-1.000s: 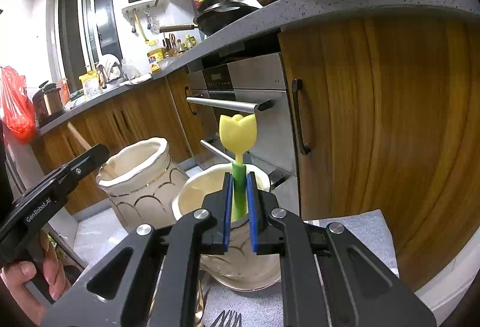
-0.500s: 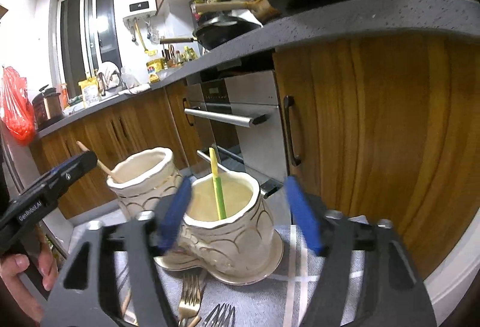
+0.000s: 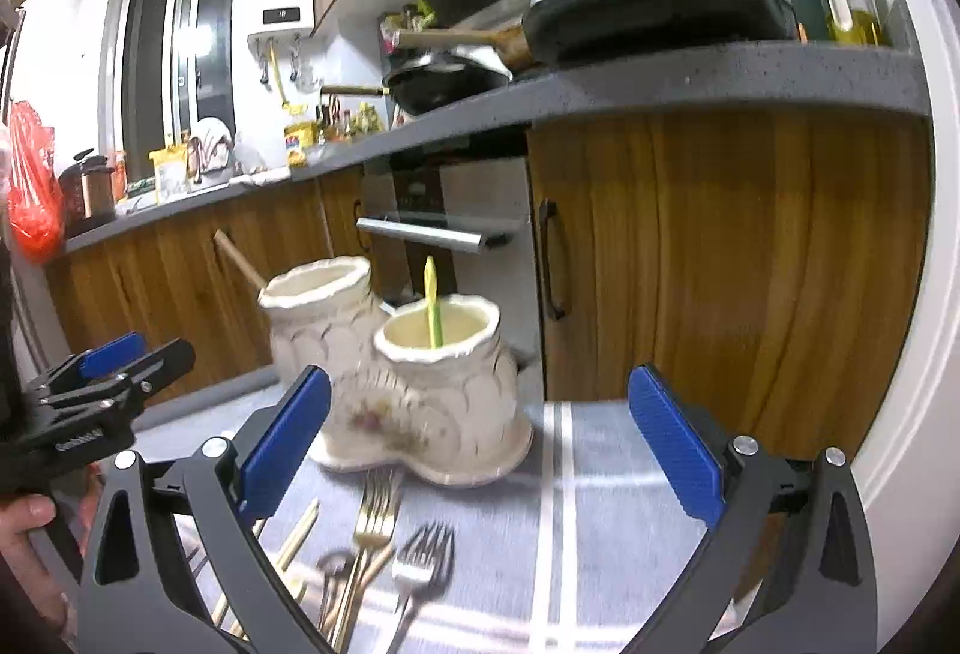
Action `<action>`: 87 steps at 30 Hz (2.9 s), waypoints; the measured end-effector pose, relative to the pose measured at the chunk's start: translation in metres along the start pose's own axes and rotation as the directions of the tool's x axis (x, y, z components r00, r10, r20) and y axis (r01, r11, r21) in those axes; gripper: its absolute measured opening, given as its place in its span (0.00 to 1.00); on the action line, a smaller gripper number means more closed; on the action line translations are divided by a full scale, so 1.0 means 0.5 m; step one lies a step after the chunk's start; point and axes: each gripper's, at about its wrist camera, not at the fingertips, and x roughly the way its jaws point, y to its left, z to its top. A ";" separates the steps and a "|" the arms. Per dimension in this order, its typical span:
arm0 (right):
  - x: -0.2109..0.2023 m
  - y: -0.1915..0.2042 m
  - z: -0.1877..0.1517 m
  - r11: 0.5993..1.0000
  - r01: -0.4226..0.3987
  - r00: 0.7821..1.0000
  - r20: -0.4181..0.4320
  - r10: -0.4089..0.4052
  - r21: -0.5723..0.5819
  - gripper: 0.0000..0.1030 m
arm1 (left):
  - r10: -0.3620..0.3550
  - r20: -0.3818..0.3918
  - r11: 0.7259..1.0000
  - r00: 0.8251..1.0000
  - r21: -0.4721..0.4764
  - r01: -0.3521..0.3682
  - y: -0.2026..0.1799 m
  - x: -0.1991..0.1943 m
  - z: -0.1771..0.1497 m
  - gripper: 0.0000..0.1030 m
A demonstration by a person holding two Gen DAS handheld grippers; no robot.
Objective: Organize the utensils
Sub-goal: 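Open the left tool over the tall cup while the right tool releases the spoon into the short cup, then grasp another wooden chopstick with the left tool while the right tool grasps a silver fork, then lift chopstick over the tall cup with left tool while right tool lifts fork over short cup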
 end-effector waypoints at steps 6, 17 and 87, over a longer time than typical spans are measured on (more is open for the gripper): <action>-0.017 -0.006 -0.043 1.000 0.018 0.996 -0.089 -0.016 0.020 0.95 | 0.005 -0.085 1.000 0.996 0.009 -0.005 0.002 -0.013 -0.055 0.91; -0.010 0.009 -0.113 0.998 0.050 0.966 -0.254 -0.058 -0.037 0.95 | 0.013 -0.215 0.999 0.977 0.044 -0.004 -0.007 -0.018 -0.121 0.91; 0.044 0.061 -0.113 0.989 -0.134 0.911 -0.399 0.101 -0.055 0.03 | -0.094 -0.462 0.975 0.882 0.135 0.175 -0.031 0.030 -0.159 0.06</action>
